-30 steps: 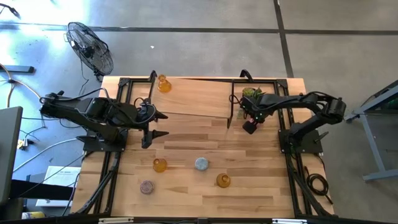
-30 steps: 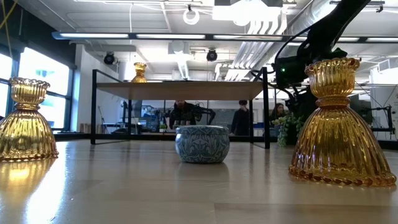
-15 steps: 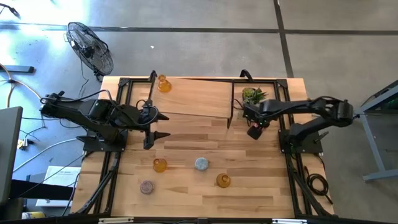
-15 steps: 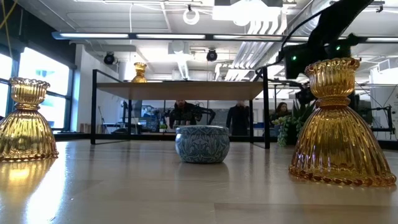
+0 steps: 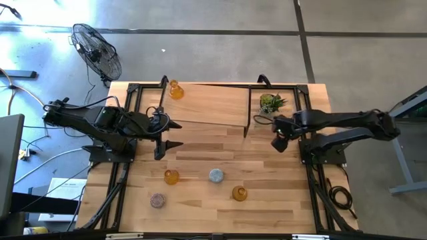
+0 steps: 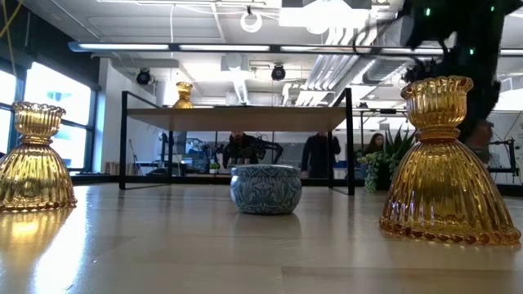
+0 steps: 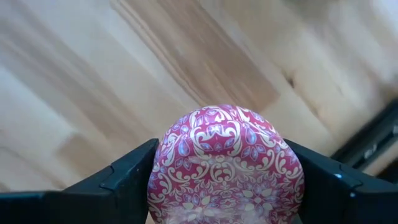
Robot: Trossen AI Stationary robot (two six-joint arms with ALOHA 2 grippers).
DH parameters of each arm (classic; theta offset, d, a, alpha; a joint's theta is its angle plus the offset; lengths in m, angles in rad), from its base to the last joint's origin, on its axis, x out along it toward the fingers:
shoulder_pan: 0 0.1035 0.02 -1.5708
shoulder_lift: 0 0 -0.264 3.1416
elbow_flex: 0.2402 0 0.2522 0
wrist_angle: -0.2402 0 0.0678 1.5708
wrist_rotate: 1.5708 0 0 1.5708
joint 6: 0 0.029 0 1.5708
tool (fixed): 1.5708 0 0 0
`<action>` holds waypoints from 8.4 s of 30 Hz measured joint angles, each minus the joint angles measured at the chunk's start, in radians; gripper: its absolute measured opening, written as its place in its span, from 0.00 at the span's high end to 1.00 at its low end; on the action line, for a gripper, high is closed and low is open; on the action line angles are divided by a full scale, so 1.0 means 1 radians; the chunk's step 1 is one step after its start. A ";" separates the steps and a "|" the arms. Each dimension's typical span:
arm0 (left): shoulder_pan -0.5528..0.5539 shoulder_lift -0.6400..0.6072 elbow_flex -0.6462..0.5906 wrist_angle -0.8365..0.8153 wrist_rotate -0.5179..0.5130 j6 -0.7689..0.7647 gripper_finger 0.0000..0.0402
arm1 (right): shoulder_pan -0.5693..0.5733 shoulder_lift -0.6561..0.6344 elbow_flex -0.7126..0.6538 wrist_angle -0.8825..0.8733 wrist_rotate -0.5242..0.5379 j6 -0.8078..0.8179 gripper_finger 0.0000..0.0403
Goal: Pick & Place candle stick holders
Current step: Put the pink scented candle on the shelf, then put the top yellow candle holder on the shelf
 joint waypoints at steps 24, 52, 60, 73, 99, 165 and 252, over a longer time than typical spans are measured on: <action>0.000 0.000 0.000 0.031 0.051 0.008 0.23 | -0.040 0.506 0.976 -0.031 0.125 -0.482 0.28; 0.000 0.000 0.000 -0.016 0.050 0.035 0.23 | -0.336 0.901 1.216 -0.169 -0.060 -0.637 0.22; 0.000 0.000 0.000 -0.015 0.050 0.035 0.23 | -0.335 0.901 1.216 -0.164 -0.055 -0.630 0.21; 0.000 0.038 -0.001 -0.014 0.087 0.038 0.23 | -0.335 0.903 1.216 -0.165 -0.052 -0.607 0.21; 0.000 0.058 -0.001 -0.032 0.113 0.039 0.23 | -0.326 0.979 1.214 -0.184 -0.038 -0.601 0.21; 0.000 0.058 0.000 -0.043 0.113 0.034 0.23 | -0.309 0.978 1.216 -0.165 -0.134 -0.480 0.21; 0.000 0.058 0.000 -0.051 0.112 0.031 0.23 | 0.067 0.490 1.216 -0.117 0.070 -0.559 0.01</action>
